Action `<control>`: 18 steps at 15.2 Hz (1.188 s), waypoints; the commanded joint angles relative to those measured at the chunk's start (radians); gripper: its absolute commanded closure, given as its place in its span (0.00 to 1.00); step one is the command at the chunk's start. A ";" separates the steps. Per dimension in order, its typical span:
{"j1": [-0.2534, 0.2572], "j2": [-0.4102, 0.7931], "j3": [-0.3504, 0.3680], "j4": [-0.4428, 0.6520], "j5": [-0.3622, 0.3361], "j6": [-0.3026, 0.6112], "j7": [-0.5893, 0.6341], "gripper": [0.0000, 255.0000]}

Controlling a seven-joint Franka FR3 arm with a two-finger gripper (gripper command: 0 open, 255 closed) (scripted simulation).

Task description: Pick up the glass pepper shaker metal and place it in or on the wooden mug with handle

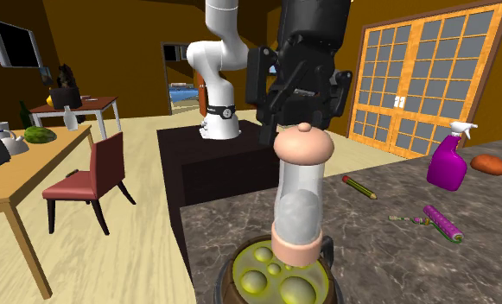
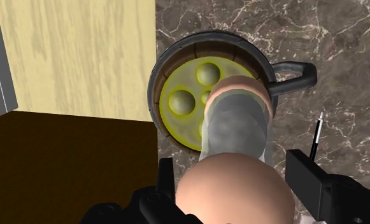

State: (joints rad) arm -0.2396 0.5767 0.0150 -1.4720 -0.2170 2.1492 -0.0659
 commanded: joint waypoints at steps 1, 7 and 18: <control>0.000 0.009 -0.001 -0.010 -0.002 0.020 0.003 1.00; 0.000 0.009 -0.001 -0.010 -0.002 0.020 0.003 1.00; 0.007 -0.041 0.004 0.010 0.004 -0.051 0.000 0.00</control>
